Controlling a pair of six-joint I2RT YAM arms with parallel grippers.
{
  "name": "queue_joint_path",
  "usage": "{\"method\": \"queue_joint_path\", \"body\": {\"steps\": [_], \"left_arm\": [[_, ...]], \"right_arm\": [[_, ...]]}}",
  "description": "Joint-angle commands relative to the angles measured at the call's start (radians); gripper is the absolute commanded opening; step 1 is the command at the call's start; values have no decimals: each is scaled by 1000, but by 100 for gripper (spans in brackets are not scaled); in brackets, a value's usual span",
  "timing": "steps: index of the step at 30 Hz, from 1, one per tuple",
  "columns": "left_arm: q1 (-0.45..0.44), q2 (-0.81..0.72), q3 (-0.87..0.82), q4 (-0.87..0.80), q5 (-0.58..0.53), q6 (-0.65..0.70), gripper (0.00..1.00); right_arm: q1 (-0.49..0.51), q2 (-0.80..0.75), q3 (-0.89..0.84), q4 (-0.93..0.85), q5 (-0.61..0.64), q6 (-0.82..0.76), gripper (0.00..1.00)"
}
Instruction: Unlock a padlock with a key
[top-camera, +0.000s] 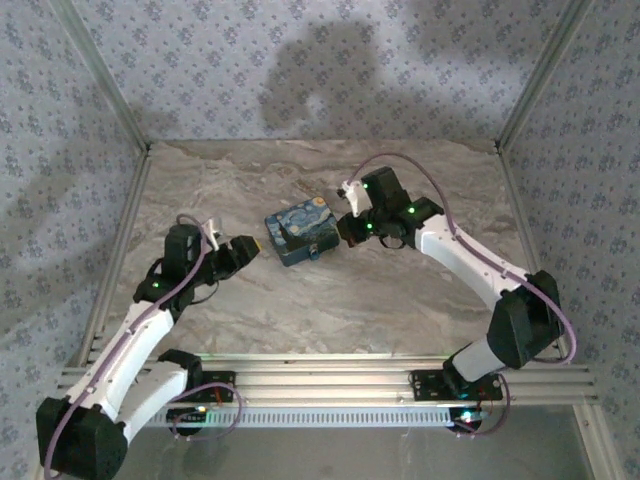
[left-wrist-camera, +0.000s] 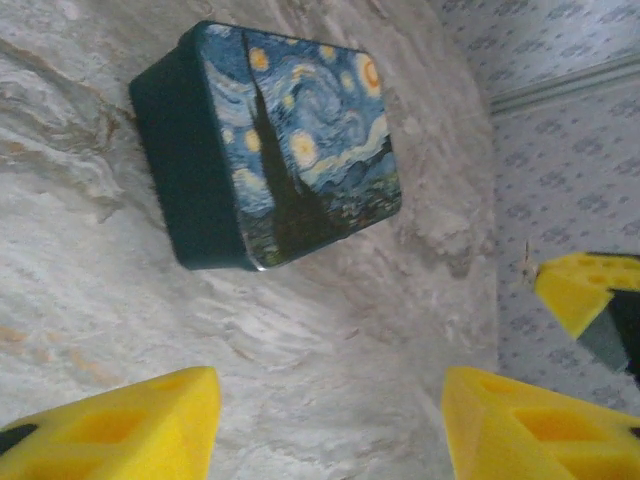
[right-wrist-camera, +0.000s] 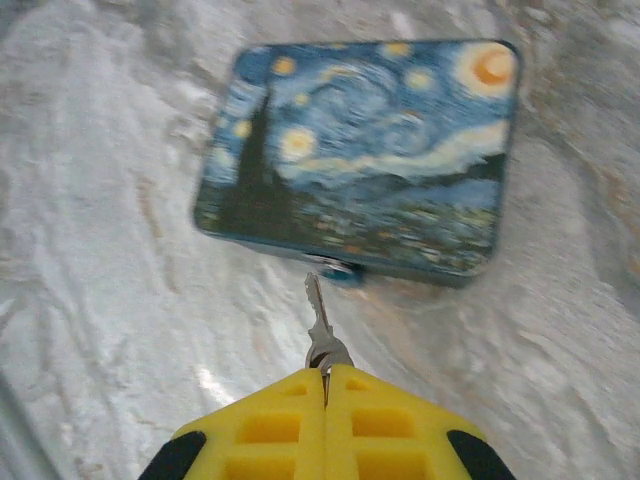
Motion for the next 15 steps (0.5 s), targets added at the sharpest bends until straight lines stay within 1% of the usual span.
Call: {"method": "queue_joint_path", "body": {"steps": [1,3,4,6,10,15], "left_arm": [[-48,-8,-3,132,-10,-185,57],[-95,2,16,151,-59,-216,55],[-118,12,30,157,-81,-228,54],[-150,40,51,164,-103,-246,54],[-185,100,75,168,-118,-265,53],[-208,152,70,206,-100,-280,53]], "right_arm": [[63,-26,-34,107,-26,62,0],[115,-29,-34,138,13,71,0],[140,-27,-69,154,44,73,0],[183,-26,-80,182,92,73,0],[237,-26,-94,229,153,81,0],[282,-22,-96,254,201,67,0]]}}
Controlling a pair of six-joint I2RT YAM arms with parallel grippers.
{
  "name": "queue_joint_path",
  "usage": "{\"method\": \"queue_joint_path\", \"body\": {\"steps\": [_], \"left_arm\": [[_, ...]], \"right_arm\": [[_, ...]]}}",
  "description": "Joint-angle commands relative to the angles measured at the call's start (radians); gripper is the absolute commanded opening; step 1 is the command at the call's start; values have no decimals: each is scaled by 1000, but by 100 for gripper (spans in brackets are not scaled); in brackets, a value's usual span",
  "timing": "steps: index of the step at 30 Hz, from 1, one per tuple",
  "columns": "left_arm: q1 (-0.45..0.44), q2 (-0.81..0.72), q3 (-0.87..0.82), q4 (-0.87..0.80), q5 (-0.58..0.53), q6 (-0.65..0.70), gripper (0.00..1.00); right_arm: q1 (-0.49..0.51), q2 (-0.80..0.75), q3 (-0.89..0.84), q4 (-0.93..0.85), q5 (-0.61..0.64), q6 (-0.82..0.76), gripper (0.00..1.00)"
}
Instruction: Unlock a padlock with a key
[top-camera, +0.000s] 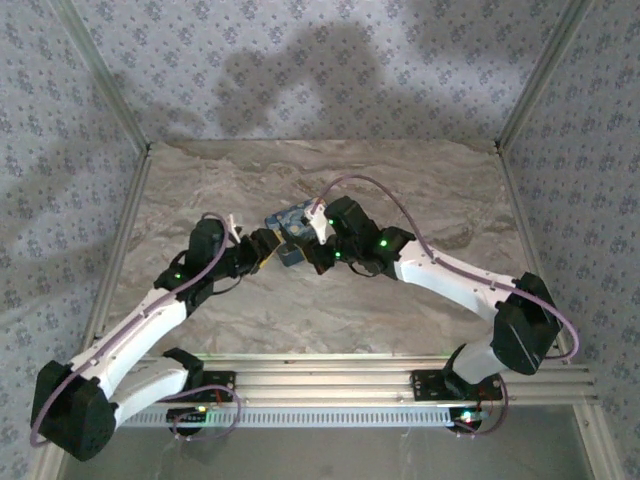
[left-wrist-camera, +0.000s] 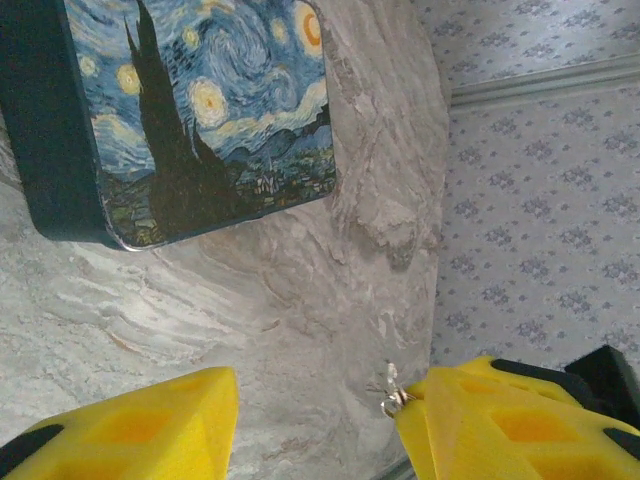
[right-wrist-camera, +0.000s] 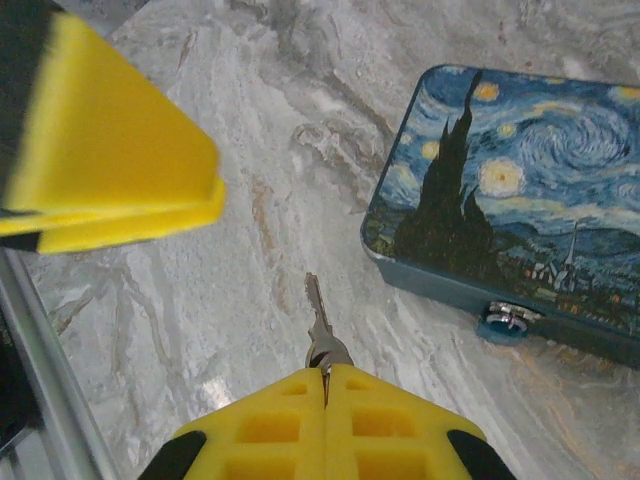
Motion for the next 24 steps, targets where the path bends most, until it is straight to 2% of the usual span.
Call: {"method": "queue_joint_path", "body": {"steps": [1,24], "left_arm": [[-18,20,30,54,-7,-45,52],[-33,86,42,108,18,-50,49]], "right_arm": [[23,-11,-1,41,65,2,0],[67,69,27,69,63,-9,0]]}}
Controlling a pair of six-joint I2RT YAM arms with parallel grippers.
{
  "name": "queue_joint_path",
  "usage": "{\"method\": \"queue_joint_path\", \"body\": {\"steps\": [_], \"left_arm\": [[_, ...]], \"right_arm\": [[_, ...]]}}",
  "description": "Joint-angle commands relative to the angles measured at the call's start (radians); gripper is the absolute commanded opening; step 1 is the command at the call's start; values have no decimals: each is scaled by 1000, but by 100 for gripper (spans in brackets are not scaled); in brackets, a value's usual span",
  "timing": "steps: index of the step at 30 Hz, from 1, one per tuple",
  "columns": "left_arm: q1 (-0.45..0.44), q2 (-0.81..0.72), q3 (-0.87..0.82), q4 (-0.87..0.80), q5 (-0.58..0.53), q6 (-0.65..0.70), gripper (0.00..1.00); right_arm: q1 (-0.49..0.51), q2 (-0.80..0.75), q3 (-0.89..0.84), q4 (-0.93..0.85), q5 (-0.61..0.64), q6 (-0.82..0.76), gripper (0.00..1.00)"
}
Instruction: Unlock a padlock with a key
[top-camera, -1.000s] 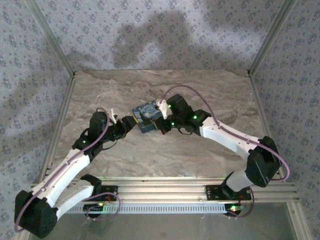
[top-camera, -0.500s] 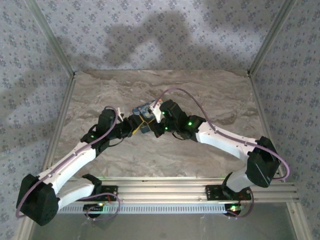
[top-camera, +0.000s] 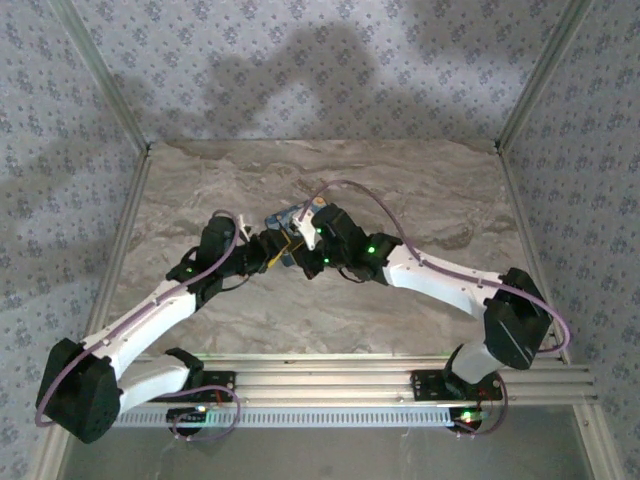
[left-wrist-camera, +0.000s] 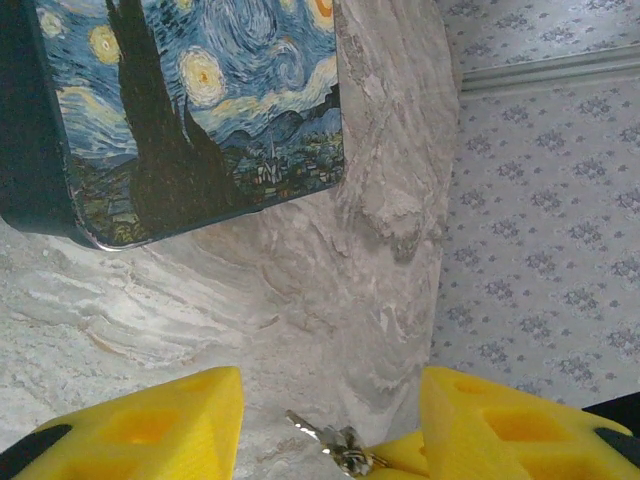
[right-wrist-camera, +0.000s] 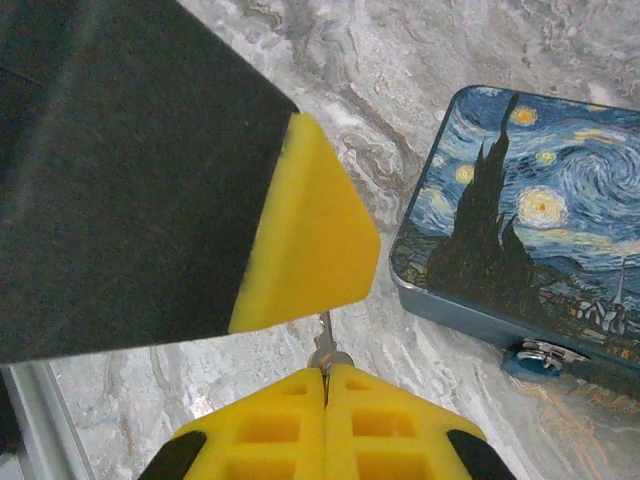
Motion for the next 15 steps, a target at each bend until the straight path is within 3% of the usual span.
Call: {"method": "queue_joint_path", "body": {"steps": [1,7,15], "left_arm": [[-5,-3,43,36,15,-22,49],[-5,11,43,46,26,-45,50],[-5,16,22,25,-16,-93,59]], "right_arm": [[10,18,27,9,12,-7,0],[17,25,19,60,25,6,0],[29,16,-16,116,74,27,0]]}}
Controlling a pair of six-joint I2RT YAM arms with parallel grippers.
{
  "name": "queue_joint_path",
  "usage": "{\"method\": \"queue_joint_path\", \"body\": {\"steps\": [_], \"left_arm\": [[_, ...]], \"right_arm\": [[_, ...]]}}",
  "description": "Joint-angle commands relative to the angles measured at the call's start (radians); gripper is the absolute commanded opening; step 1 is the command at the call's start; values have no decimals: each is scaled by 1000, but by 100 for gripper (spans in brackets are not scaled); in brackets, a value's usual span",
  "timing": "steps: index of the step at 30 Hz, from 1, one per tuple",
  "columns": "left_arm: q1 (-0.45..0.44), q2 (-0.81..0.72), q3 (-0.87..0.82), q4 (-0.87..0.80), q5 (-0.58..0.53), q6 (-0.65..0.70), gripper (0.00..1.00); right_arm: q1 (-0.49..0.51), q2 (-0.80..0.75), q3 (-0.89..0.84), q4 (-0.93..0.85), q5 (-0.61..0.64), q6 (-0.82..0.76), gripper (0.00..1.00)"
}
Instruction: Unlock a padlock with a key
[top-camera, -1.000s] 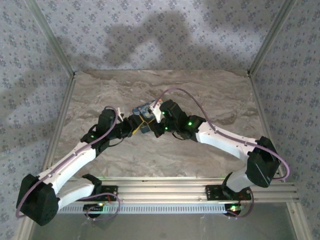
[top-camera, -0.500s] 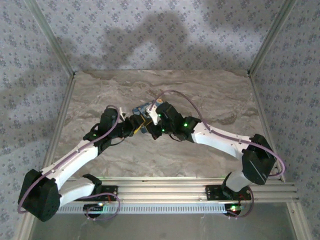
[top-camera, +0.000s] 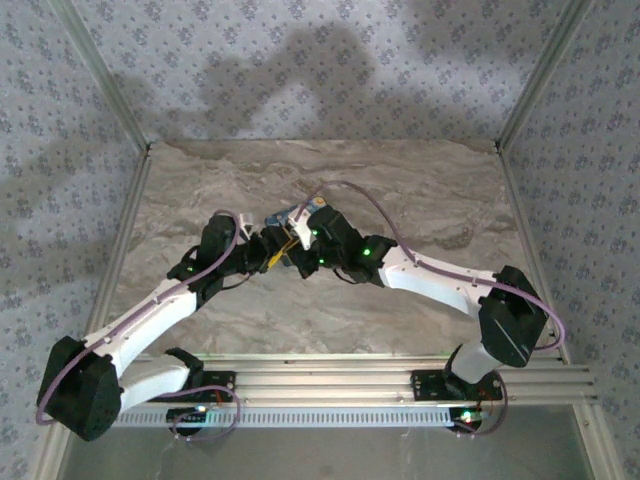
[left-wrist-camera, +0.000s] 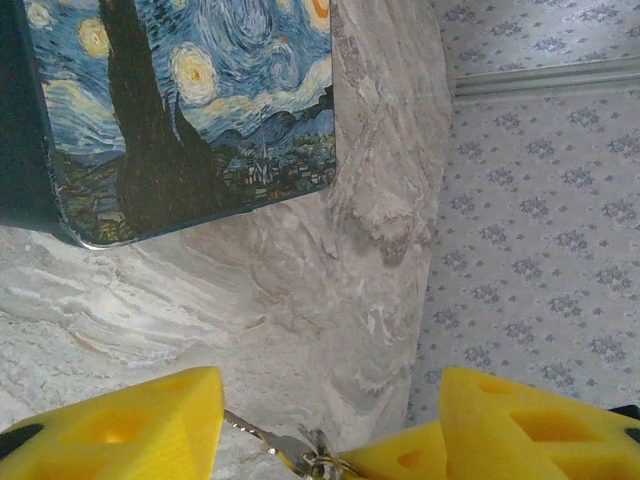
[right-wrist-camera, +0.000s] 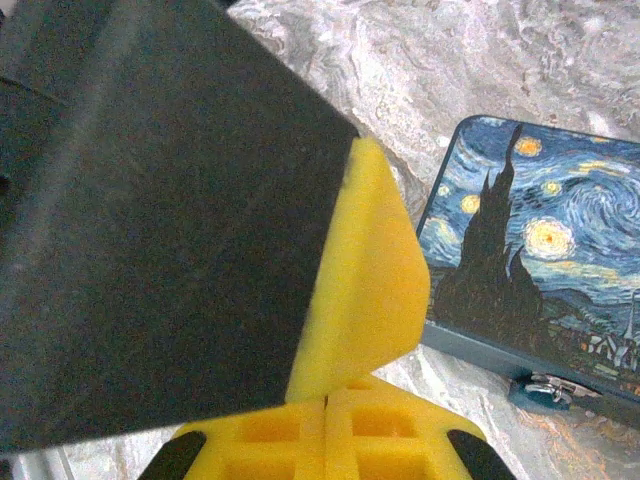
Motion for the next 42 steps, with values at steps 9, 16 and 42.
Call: {"method": "queue_joint_path", "body": {"steps": [9,16,42], "left_arm": [[-5,30,-2,68,1,-127,58],[-5,16,-64,139,-25,-229,61],[-5,75,-127,321,-43,-382,41]], "right_arm": [[14,-11,-61,114,68,57,0],[17,-17,-81,132,109,93,0],[39,-17,-160,300,141,208,0]]}}
